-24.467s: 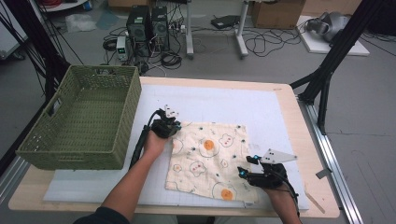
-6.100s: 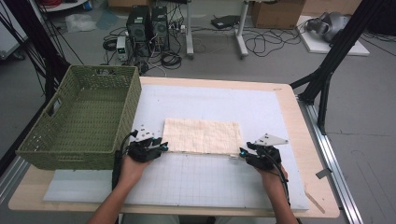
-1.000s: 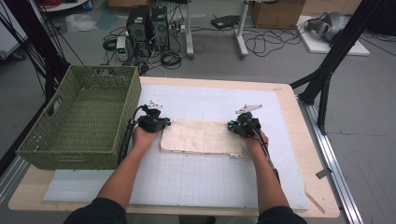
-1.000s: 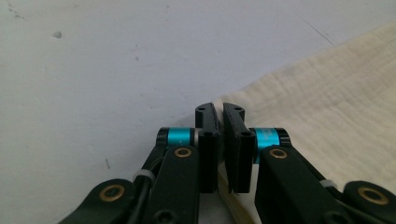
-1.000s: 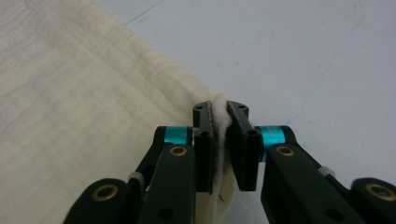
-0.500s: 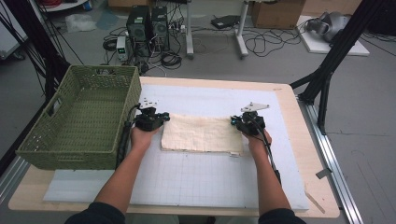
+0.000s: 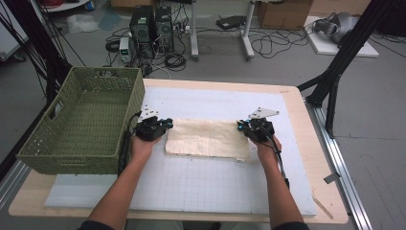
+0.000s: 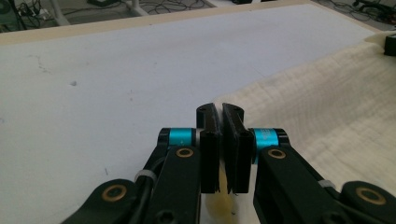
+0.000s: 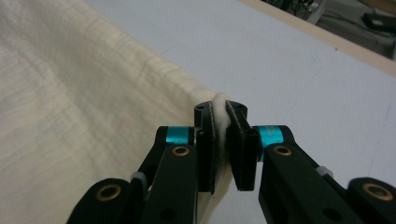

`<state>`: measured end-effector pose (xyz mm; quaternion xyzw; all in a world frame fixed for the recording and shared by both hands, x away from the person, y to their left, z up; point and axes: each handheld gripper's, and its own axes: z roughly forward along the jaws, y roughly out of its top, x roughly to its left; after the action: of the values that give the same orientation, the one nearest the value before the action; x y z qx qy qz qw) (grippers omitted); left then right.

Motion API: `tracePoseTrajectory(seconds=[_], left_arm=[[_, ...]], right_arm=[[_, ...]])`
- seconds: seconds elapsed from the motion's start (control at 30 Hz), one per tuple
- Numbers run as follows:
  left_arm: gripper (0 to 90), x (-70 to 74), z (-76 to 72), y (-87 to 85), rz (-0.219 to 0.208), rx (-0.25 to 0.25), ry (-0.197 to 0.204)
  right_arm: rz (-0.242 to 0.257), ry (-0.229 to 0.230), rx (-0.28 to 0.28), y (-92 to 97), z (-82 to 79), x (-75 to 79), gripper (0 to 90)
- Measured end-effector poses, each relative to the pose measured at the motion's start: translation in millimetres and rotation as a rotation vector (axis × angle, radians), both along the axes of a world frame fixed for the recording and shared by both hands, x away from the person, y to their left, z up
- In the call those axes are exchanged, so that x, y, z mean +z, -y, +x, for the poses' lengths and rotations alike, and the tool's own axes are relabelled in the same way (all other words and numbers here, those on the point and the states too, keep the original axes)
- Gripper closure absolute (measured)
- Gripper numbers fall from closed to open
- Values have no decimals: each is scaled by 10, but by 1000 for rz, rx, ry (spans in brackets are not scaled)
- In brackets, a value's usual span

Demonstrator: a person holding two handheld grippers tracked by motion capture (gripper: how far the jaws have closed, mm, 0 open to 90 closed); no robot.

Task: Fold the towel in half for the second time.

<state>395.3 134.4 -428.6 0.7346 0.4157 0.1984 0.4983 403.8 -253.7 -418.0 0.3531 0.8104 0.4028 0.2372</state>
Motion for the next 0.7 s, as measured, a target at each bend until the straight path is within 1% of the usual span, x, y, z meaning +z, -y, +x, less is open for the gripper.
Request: tracePoseTrajectory(seconds=[0.07, 0.1, 0.17, 0.27, 0.3, 0.33, 0.37, 0.43, 0.5, 0.57, 0.6, 0.63, 0.7], left_arm=[[852, 50, -38, 12, 0, -8, 27], [852, 65, -49, 13, 1, -13, 32], [852, 87, -74, 16, 11, -20, 37], [851, 110, -112, 25, 22, -25, 35], [851, 119, -135, 31, 32, -27, 48], [851, 119, -155, 33, 32, -23, 61], [851, 113, -176, 29, 34, -24, 66], [851, 82, -210, 8, 38, -21, 57], [851, 36, -243, -31, 21, -12, 46], [851, 11, -265, -46, 23, -9, 37], [851, -2, -279, -44, 21, -15, 32], [851, -7, -286, -38, 23, -19, 30], [851, -18, -307, -26, 31, -29, 25]], right_arm=[[-7, 20, 21, -9, -27, 41, 826], [-19, 29, 34, -14, -47, 61, 826], [-12, 32, 62, -22, -71, 77, 823], [-19, 41, 92, -45, -115, 103, 821], [-18, 44, 100, -53, -128, 112, 821], [-29, 51, 111, -62, -143, 124, 822], [-36, 47, 114, -69, -156, 130, 822], [-52, 42, 128, -71, -182, 137, 823], [-49, 43, 135, -58, -200, 144, 823], [-46, 65, 132, -45, -239, 141, 824], [-47, 68, 136, -32, -253, 129, 824], [-49, 59, 137, -11, -275, 101, 826], [-35, 50, 136, 27, -304, 51, 826]])
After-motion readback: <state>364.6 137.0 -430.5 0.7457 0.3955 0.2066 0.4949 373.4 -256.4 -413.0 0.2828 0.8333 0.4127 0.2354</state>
